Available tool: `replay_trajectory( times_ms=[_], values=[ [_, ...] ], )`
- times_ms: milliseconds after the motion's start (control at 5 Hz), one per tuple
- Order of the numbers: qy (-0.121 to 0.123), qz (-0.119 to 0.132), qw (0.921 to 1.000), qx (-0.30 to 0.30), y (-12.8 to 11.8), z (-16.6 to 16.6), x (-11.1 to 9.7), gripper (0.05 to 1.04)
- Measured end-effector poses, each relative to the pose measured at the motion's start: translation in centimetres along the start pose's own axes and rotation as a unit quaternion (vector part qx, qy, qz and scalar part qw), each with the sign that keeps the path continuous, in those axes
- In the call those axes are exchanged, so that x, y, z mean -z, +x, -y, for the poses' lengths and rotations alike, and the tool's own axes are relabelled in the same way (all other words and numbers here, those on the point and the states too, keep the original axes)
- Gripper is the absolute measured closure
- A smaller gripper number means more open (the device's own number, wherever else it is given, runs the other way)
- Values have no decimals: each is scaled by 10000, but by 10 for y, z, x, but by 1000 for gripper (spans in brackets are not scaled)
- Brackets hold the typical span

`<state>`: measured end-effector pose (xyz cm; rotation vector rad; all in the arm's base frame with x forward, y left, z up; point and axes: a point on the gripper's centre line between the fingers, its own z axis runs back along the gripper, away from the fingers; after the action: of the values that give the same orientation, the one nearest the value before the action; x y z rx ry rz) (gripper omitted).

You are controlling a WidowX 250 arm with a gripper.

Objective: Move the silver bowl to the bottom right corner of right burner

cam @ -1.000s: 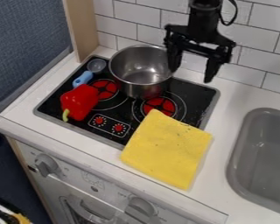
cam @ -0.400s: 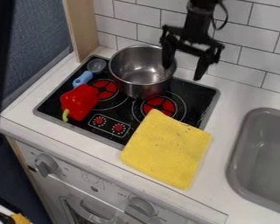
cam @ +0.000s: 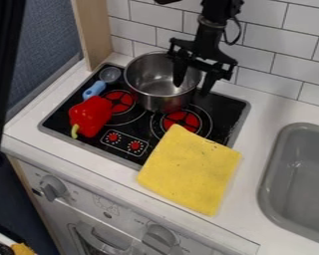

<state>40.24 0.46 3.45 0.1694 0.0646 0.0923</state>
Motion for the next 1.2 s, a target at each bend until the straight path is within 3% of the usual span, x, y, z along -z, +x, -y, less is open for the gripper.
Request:
replay_trajectory(
  times_ms=[200, 400, 600, 800, 1000, 1200],
  values=[
    [-156, 56, 9999, 48, -6, 4, 7, 718],
    [-432, 333, 9985, 77, -6, 2, -7, 928],
    [-618, 325, 9974, 191, -9, 2, -10, 1003],
    [-730, 525, 9955, 284, -17, -6, -42, 1009],
    [-642, 662, 9933, 700, -45, 3, -89, 1012],
    [-616, 520, 9925, 922, -85, 11, -104, 1012]
  ],
)
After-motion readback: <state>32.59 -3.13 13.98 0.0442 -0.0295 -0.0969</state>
